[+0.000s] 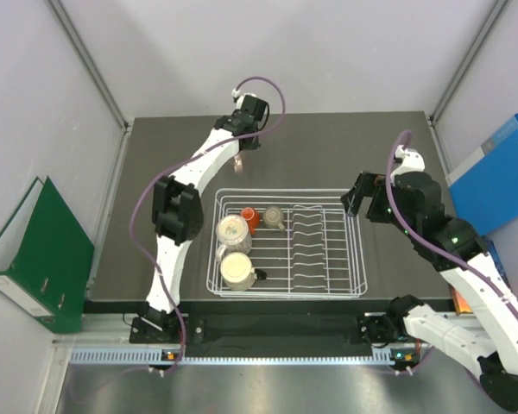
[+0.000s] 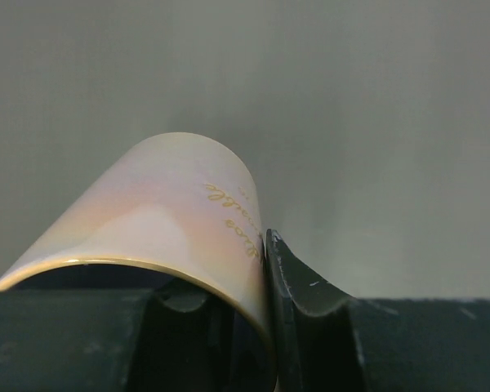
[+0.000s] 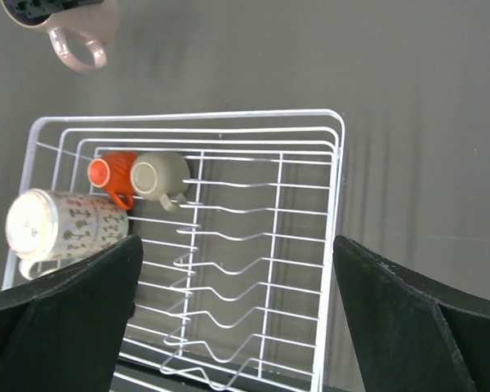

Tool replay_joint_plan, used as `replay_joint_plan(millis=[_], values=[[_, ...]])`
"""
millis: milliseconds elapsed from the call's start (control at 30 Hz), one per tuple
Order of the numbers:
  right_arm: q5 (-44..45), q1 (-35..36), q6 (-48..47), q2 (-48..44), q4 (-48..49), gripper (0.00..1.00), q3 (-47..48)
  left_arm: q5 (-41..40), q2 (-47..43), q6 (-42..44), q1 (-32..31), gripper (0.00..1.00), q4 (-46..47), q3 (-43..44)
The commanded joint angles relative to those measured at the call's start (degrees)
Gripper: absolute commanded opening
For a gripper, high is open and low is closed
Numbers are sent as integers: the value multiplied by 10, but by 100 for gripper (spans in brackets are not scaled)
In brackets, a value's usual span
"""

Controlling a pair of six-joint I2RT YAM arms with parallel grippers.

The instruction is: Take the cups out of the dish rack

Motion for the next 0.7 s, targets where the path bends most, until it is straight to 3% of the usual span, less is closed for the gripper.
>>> replay_joint_plan(millis=[0,667], values=[[14,0,-20,11,-25,100,40,-40,18,30,22,0,-4,53],[15,0,-32,26,-43,100,22,45,83,-45,60,1,1,56]])
